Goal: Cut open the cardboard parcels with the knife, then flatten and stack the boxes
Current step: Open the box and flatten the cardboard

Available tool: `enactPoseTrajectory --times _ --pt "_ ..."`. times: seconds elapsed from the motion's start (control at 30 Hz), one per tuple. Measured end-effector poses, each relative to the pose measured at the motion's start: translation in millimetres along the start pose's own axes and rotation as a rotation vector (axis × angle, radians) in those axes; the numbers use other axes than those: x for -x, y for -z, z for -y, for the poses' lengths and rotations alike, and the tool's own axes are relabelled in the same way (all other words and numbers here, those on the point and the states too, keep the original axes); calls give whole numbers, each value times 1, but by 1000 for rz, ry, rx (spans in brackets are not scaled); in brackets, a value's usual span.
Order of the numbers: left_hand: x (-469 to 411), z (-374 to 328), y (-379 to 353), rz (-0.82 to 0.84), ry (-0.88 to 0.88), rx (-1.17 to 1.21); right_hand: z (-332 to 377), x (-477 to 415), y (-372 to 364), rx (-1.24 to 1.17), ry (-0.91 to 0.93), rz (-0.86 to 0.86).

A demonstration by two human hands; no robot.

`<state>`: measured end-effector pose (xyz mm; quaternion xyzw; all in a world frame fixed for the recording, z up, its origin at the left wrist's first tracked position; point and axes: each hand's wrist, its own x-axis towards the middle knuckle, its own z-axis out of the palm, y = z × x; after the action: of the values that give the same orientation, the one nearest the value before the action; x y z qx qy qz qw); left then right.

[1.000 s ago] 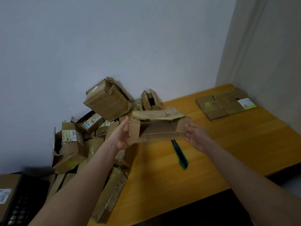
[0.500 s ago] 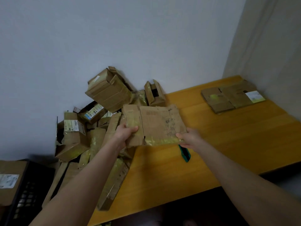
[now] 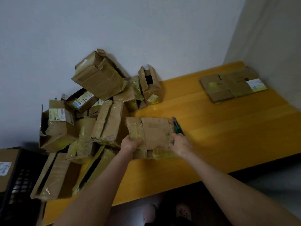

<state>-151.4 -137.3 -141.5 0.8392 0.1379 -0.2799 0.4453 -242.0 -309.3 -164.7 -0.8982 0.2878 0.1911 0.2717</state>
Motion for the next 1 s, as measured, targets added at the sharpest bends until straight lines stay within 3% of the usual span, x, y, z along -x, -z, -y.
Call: enactPoseTrajectory --times 0.13,0.2,0.33,0.43,0.57,0.73,1.0 --pt "-4 13 -14 -158 -111 -651 -18 -3 -10 102 149 -41" --pt "-9 20 -19 -173 -110 -826 -23 -8 -14 157 206 -37" --pt "-14 35 -31 -156 -188 -928 -14 -18 -25 316 292 -27" --pt "-21 40 -36 -162 -402 -1022 2 -34 -28 426 350 -91" --pt "-45 38 -46 -47 -621 -1054 14 -59 -35 517 415 -99" --pt "-77 58 -61 23 -632 -1176 3 -81 -64 486 353 -20" --pt "-85 70 -67 0 -655 -1174 -11 -94 -91 481 378 -196"
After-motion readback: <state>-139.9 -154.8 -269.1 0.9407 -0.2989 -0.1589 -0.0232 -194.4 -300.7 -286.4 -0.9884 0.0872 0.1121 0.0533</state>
